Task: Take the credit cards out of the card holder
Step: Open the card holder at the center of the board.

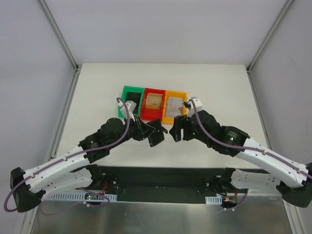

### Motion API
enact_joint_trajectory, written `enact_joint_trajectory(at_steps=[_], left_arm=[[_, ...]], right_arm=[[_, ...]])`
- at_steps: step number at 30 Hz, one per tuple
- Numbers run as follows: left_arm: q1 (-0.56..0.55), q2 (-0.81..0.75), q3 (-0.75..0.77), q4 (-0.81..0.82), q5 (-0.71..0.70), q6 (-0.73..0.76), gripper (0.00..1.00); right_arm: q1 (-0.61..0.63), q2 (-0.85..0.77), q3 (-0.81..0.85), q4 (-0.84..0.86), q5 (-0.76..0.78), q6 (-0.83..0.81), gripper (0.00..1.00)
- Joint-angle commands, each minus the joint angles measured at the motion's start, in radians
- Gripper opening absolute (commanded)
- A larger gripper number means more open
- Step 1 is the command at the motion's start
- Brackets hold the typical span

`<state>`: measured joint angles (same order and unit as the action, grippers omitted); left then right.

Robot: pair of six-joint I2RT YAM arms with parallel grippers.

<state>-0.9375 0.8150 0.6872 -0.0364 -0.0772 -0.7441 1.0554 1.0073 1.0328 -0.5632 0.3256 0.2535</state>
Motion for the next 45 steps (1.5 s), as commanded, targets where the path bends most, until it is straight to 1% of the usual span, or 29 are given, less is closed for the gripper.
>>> enact_joint_trajectory(at_steps=[1,3,7,9,11,14,19,21,22,25,27,37,42,45], left_arm=[[-0.011,-0.075,-0.076,0.22,0.166,0.136,0.0],[-0.006,-0.105,-0.115,0.289,0.218,0.16,0.0],[0.017,-0.128,-0.143,0.361,0.315,0.152,0.0],[0.025,-0.134,-0.141,0.395,0.379,0.146,0.0],[0.031,-0.142,-0.141,0.435,0.43,0.143,0.0],[0.037,-0.154,-0.143,0.48,0.484,0.129,0.02],[0.083,-0.163,-0.159,0.59,0.582,0.069,0.03],[0.127,-0.155,-0.179,0.656,0.634,0.02,0.02],[0.155,-0.145,-0.189,0.702,0.664,-0.015,0.0],[0.235,-0.097,-0.231,0.89,0.761,-0.151,0.0],[0.261,-0.048,-0.242,1.013,0.812,-0.219,0.0],[0.269,0.171,-0.209,1.391,0.973,-0.426,0.0],[0.278,0.252,-0.213,1.559,0.979,-0.521,0.0],[0.281,0.288,-0.206,1.63,0.976,-0.555,0.0]], right_arm=[[-0.02,-0.079,0.0,0.138,-0.138,-0.039,0.77],[-0.038,-0.095,0.001,0.152,-0.186,-0.042,0.79],[-0.052,-0.096,-0.01,0.181,-0.256,-0.039,0.79],[-0.054,-0.093,-0.02,0.189,-0.269,-0.037,0.77],[-0.058,-0.096,-0.034,0.195,-0.281,-0.036,0.73],[-0.066,-0.124,-0.06,0.206,-0.298,-0.036,0.71],[-0.083,-0.19,-0.108,0.229,-0.316,-0.028,0.71],[-0.087,-0.211,-0.123,0.24,-0.365,-0.025,0.71],[-0.086,-0.22,-0.131,0.247,-0.376,-0.022,0.72],[-0.087,-0.243,-0.145,0.258,-0.393,-0.02,0.72],[-0.092,-0.254,-0.148,0.258,-0.402,-0.022,0.72],[-0.118,-0.285,-0.152,0.325,-0.505,-0.014,0.72],[-0.135,-0.294,-0.178,0.414,-0.615,0.027,0.7],[-0.141,-0.292,-0.191,0.466,-0.668,0.056,0.68]])
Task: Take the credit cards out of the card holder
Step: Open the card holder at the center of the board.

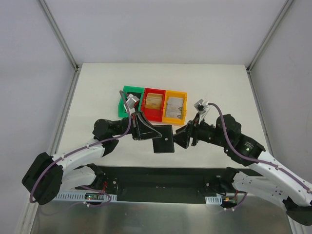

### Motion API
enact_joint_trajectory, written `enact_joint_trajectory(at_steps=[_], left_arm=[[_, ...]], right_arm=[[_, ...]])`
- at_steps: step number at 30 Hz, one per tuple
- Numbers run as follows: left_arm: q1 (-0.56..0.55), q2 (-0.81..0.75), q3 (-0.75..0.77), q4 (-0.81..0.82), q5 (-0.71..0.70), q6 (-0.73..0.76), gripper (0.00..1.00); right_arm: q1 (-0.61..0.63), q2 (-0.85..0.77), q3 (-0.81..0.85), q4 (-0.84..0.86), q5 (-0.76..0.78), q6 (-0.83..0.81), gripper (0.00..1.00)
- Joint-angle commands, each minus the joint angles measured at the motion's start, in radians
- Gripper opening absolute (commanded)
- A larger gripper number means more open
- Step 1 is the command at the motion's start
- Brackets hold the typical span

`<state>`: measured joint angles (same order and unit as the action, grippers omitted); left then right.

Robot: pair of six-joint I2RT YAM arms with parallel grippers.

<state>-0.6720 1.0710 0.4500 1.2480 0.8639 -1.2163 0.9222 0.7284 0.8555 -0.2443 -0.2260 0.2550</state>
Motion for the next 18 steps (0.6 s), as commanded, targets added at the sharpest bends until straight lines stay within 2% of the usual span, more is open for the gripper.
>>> enact_joint_trajectory(at_steps=[1,6,18], left_arm=[[0.017,0.043,0.035,0.363,0.034,-0.092,0.0],[0.015,0.064,0.059,0.386,0.027,-0.098,0.0],[0.017,0.092,0.055,0.41,0.02,-0.103,0.0]], right_arm=[[-0.009,-0.012,-0.013,0.158,-0.125,0.061,0.68],[-0.009,0.005,-0.015,0.194,-0.167,0.085,0.63],[-0.009,0.052,-0.035,0.315,-0.249,0.153,0.41]])
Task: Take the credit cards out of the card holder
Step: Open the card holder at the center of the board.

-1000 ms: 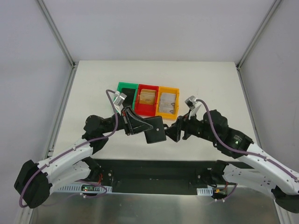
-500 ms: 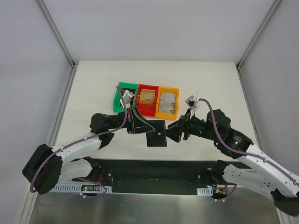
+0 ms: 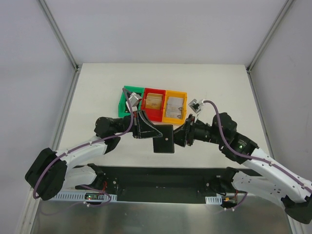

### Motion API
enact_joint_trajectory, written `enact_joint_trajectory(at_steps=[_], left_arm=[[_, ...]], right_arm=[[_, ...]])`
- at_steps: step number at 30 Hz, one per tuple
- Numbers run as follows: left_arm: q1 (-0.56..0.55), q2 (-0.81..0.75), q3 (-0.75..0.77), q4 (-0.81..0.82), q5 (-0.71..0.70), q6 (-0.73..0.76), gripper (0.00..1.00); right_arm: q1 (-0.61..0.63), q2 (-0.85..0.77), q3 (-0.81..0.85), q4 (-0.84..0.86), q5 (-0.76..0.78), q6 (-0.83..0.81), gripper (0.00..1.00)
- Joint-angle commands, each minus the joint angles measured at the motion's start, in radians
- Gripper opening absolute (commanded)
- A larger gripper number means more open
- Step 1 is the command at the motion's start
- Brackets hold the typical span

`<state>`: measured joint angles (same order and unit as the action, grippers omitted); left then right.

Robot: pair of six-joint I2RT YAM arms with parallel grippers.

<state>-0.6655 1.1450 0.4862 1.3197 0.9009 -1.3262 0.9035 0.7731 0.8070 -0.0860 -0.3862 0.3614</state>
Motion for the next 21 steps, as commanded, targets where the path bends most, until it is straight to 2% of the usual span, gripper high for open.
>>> enact_joint_trajectory(at_steps=[1,2,3,6,8,10,15,19,21], left_arm=[[0.009,0.019,0.017,0.339,-0.017,0.007,0.0],[0.01,0.021,0.015,0.339,-0.017,0.008,0.0],[0.01,0.021,0.014,0.339,-0.019,0.009,0.05],[0.01,0.025,0.008,0.337,-0.023,0.012,0.31],[0.012,0.024,0.005,0.326,-0.022,0.015,0.4],[0.015,0.019,0.002,0.308,-0.025,0.019,0.44],[0.024,0.002,-0.011,0.27,-0.03,0.035,0.51],[0.053,-0.022,-0.037,0.236,-0.045,0.042,0.58],[0.064,-0.039,-0.052,0.213,-0.046,0.059,0.62]], right_arm=[[0.009,0.009,0.012,0.158,-0.089,0.047,0.37],[0.009,0.009,0.012,0.158,-0.089,0.05,0.31],[0.009,0.011,0.012,0.158,-0.086,0.048,0.26],[0.009,0.003,0.017,0.137,-0.077,0.045,0.16],[0.008,-0.005,0.021,0.115,-0.071,0.034,0.09],[0.008,-0.009,0.026,0.092,-0.063,0.024,0.01],[0.008,-0.012,0.049,0.01,-0.033,-0.005,0.0],[0.008,0.031,0.177,-0.248,0.087,-0.108,0.0],[0.008,0.046,0.218,-0.325,0.138,-0.143,0.0]])
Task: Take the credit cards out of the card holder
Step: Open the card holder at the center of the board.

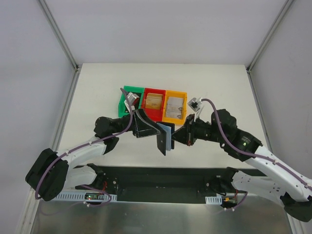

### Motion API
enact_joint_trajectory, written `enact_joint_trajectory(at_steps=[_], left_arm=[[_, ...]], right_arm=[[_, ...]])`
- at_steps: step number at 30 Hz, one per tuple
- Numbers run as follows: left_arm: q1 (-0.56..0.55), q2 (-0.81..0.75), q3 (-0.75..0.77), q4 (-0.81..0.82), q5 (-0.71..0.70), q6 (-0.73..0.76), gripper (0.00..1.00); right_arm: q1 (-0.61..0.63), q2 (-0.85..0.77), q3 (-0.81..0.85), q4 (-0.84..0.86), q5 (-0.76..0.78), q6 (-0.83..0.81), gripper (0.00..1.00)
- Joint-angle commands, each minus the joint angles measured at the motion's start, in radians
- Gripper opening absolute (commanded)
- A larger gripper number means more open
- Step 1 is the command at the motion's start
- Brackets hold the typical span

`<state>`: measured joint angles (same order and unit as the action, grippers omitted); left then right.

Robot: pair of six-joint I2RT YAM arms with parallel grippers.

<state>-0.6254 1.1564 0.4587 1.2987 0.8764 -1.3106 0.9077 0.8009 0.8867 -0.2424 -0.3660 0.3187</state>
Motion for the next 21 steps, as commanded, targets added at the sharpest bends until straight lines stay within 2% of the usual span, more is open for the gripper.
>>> enact_joint_trajectory(at_steps=[1,3,9,10,11,17,21], left_arm=[[0.026,-0.057,-0.029,0.212,-0.024,0.054,0.63],[0.026,-0.06,-0.031,0.177,-0.017,0.077,0.64],[0.024,-0.031,-0.037,0.205,-0.016,0.063,0.65],[0.024,-0.023,-0.037,0.2,-0.022,0.059,0.69],[0.024,-0.02,-0.037,0.198,-0.025,0.054,0.99],[0.026,-0.007,-0.035,0.174,-0.039,0.069,0.99],[0.024,-0.038,-0.034,0.056,-0.06,0.134,0.99]], right_arm=[[0.003,0.023,0.149,-0.187,0.131,-0.107,0.0],[0.003,0.034,0.159,-0.215,0.14,-0.113,0.0],[0.005,0.067,0.184,-0.265,0.18,-0.119,0.0],[0.003,0.072,0.19,-0.271,0.188,-0.119,0.0],[0.007,0.076,0.193,-0.278,0.196,-0.118,0.0],[0.028,0.123,0.245,-0.354,0.28,-0.119,0.0],[0.045,0.138,0.278,-0.388,0.321,-0.132,0.0]])
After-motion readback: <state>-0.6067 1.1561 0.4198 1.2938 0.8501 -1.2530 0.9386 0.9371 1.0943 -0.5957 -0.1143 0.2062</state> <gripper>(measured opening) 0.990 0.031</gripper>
